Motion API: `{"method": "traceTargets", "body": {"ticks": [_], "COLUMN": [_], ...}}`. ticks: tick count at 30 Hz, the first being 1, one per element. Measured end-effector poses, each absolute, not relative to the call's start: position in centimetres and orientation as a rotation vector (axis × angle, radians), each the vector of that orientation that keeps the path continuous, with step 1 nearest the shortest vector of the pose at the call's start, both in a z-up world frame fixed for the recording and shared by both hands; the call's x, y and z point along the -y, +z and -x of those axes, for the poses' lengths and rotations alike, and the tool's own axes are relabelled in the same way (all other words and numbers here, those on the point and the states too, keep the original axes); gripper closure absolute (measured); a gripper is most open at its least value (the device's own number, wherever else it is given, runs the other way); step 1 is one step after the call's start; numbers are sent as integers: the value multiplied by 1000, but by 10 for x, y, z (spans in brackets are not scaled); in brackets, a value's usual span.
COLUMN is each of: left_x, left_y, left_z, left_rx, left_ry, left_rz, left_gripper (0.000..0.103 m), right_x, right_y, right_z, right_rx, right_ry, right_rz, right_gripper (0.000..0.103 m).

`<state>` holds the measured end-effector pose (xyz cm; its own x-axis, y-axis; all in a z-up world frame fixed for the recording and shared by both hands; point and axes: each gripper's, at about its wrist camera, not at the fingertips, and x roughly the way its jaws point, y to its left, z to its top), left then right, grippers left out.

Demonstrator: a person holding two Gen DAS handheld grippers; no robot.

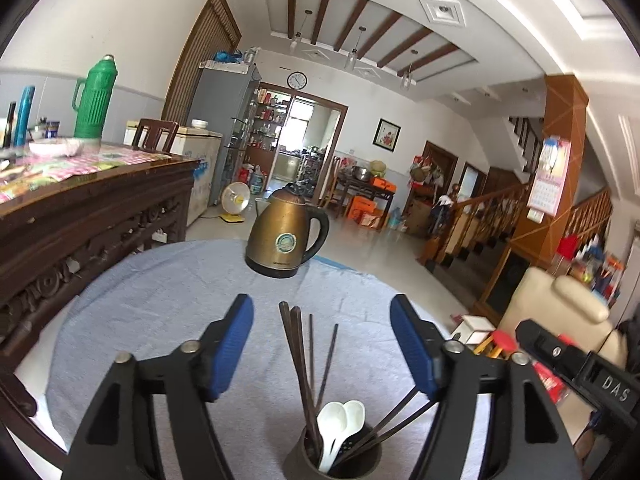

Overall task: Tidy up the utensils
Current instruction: 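Raise both open grippers up out of the holder cup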

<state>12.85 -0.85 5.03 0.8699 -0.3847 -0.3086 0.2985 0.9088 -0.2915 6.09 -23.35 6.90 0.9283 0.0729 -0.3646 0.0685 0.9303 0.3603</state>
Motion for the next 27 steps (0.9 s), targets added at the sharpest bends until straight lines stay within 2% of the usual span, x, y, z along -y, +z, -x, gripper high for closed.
{"method": "traceTargets", "body": {"ticks": [3, 8, 9, 27], "left_x": [13, 23, 24, 28], "left_y": [51, 49, 48, 38], "left_z": [-128, -125, -124, -128], "left_rx": [-394, -408, -410, -443], "left_ry": [-339, -298, -291, -212], "left_rz": [197, 104, 88, -13], "left_gripper": [23, 22, 22, 22], "right_x": [234, 237, 239, 238], "right_y": [68, 66, 67, 60], "right_z": [-60, -58, -57, -61], "right_rx": [-381, -368, -363, -379], "right_ry": [-10, -37, -42, -58], "right_rz": [-382, -409, -412, -412], "right_gripper": [79, 60, 59, 58]}}
